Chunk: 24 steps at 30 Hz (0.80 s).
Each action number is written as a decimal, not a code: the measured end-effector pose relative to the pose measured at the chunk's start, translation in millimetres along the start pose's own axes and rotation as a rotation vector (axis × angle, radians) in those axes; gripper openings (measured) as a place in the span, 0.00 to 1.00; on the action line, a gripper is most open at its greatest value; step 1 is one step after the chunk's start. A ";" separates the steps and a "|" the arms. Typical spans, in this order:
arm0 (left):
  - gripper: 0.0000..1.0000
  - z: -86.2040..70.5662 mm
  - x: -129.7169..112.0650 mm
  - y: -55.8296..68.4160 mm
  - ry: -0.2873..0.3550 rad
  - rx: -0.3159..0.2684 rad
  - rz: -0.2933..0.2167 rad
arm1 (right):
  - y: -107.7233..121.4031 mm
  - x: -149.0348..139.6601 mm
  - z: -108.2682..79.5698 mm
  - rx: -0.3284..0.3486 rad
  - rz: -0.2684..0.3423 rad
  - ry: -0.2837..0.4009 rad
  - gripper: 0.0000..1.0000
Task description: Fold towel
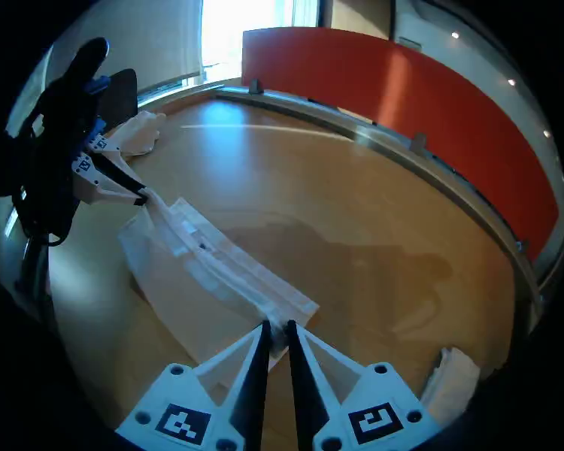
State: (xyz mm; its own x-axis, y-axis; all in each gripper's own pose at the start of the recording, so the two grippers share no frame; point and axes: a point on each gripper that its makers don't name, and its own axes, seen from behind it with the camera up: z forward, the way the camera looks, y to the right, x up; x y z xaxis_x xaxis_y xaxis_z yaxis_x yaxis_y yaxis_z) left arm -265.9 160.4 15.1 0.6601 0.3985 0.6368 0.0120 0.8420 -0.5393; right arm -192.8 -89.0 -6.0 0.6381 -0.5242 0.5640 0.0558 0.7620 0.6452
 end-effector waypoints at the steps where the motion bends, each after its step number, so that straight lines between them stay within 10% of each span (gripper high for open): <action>1: 0.19 3.6 -0.7 -1.0 -0.004 0.001 0.001 | 1.6 -0.9 3.6 0.000 0.005 -0.005 0.17; 13: 0.20 32.7 -7.9 -11.0 -0.040 0.018 0.012 | 11.1 -9.6 32.2 -0.002 0.044 -0.036 0.18; 24: 0.43 47.8 -9.9 -27.0 -0.052 0.081 0.014 | 26.8 -19.4 50.8 -0.053 0.082 -0.059 0.31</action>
State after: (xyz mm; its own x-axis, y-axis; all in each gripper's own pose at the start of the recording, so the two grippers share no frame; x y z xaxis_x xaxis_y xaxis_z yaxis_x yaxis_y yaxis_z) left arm -308.7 151.1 49.6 0.6198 0.4267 0.6586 -0.0587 0.8621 -0.5033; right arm -242.8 -77.7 26.6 0.5961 -0.4792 0.6443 0.0469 0.8218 0.5678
